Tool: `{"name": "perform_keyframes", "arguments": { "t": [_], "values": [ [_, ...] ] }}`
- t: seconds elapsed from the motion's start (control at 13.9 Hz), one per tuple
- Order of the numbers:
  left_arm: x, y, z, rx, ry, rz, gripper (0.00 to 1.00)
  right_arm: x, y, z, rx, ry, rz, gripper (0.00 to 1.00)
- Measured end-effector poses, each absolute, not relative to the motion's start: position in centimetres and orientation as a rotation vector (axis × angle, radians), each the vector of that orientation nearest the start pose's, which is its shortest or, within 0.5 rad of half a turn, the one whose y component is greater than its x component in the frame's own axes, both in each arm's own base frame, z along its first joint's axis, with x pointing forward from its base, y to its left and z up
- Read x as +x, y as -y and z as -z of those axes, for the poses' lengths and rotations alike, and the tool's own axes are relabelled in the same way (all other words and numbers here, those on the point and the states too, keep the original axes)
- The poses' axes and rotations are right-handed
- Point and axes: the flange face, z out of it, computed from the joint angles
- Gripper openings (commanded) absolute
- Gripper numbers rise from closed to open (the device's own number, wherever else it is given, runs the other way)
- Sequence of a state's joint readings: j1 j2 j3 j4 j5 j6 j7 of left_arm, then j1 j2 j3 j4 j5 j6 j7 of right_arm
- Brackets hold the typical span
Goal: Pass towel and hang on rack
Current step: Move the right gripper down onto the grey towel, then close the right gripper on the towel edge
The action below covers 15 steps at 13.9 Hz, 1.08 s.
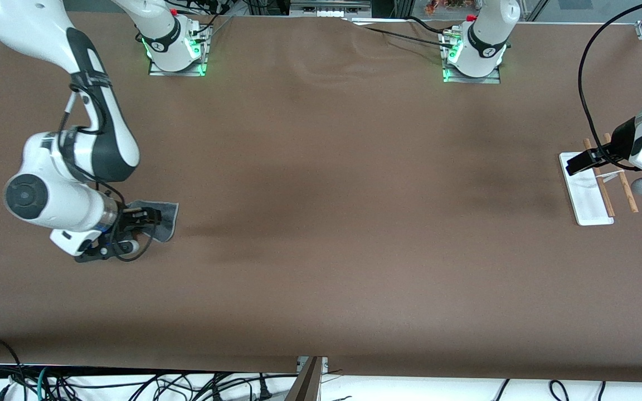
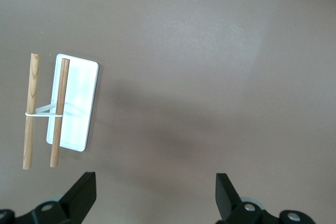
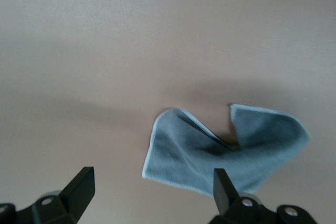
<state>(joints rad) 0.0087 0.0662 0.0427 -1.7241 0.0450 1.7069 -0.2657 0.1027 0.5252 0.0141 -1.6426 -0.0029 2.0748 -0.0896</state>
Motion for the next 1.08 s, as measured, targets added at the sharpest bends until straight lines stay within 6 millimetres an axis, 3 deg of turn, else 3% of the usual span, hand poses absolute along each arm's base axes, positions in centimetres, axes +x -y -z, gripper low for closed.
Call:
{"name": "perform_keyframes", "arguments": {
  "t": [0.29,0.86,1.08],
  "values": [
    [57.4,-3.3,-52.5,-3.047,0.475,-0.122,1.0,64.3,-7.7,-25.3,-3.118,0.33,-0.175,1.0],
    [57.5,-3.3,-52.4,-3.046,0.474,-0.126,1.0,59.8,-8.3,-18.9,-3.118,0.353,-0.106,1.0],
    [57.5,-3.3,-52.4,-3.046,0.475,-0.126,1.0,58.5,-8.3,-17.6,-3.117,0.357,-0.114,0.96]
  ]
}}
